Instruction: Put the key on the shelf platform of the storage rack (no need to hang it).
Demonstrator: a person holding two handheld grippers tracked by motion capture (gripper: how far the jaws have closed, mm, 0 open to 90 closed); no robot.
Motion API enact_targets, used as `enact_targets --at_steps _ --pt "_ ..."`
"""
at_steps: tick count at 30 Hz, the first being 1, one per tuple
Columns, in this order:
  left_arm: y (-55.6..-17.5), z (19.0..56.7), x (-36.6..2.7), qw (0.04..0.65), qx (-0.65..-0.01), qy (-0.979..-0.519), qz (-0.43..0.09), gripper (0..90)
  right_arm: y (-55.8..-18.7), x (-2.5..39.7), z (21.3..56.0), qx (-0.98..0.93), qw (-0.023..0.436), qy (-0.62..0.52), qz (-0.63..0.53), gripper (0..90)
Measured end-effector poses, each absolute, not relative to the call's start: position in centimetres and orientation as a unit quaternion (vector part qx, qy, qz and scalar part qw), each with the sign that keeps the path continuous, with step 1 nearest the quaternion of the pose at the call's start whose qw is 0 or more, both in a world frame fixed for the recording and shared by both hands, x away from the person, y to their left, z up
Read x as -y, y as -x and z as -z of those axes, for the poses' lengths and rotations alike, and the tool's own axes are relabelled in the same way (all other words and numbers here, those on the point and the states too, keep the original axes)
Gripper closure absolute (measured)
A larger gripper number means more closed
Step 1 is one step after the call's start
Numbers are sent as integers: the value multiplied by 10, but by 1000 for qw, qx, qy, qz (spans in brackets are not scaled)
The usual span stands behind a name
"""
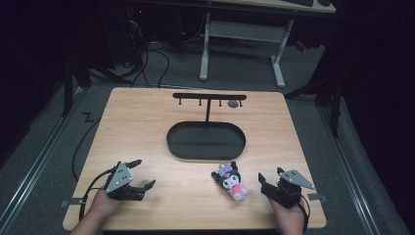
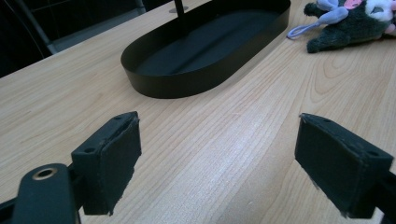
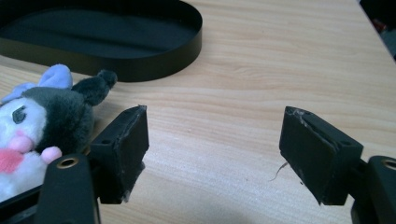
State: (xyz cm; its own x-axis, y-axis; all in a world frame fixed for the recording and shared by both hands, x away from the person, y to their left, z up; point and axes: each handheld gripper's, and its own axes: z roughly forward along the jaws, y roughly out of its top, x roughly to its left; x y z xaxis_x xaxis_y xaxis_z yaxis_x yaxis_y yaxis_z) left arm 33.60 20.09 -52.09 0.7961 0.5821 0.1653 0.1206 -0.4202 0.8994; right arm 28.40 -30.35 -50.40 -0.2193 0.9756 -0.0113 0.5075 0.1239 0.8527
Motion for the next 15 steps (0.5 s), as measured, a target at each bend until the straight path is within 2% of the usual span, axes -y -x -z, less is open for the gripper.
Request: enact_targets --at_steps 15 --pt "-336 521 -201 493 -217 -809 -234 154 -286 302 502 -705 292 -552 -337 266"
